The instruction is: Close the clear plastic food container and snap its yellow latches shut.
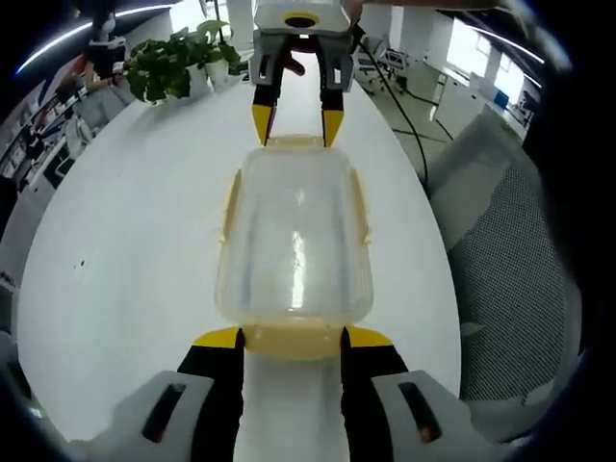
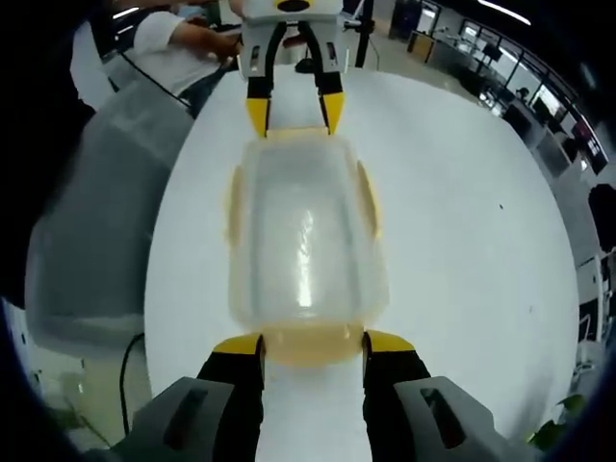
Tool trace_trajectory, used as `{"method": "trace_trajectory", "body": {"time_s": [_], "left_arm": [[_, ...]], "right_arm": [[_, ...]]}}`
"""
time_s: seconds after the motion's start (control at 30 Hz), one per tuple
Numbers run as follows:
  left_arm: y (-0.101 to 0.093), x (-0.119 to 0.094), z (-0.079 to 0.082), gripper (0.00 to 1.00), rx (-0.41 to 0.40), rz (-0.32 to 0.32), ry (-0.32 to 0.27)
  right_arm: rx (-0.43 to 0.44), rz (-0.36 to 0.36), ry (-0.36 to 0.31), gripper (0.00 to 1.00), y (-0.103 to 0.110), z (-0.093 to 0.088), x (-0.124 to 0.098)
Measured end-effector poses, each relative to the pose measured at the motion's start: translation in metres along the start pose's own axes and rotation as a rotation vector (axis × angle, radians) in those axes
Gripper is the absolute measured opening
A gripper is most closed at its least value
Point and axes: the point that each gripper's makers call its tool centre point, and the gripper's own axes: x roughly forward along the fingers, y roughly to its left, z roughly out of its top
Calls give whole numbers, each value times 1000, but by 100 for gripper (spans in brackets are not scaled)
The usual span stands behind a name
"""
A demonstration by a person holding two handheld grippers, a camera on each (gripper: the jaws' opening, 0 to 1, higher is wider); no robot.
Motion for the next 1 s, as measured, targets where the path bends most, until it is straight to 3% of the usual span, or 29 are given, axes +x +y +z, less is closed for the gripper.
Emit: {"method": "trace_trajectory", "body": {"time_s": [1.0], "left_arm": [[-1, 6, 0, 38, 6, 4, 23]], "right_arm": [[14, 11, -4, 39, 0, -6, 8]]}}
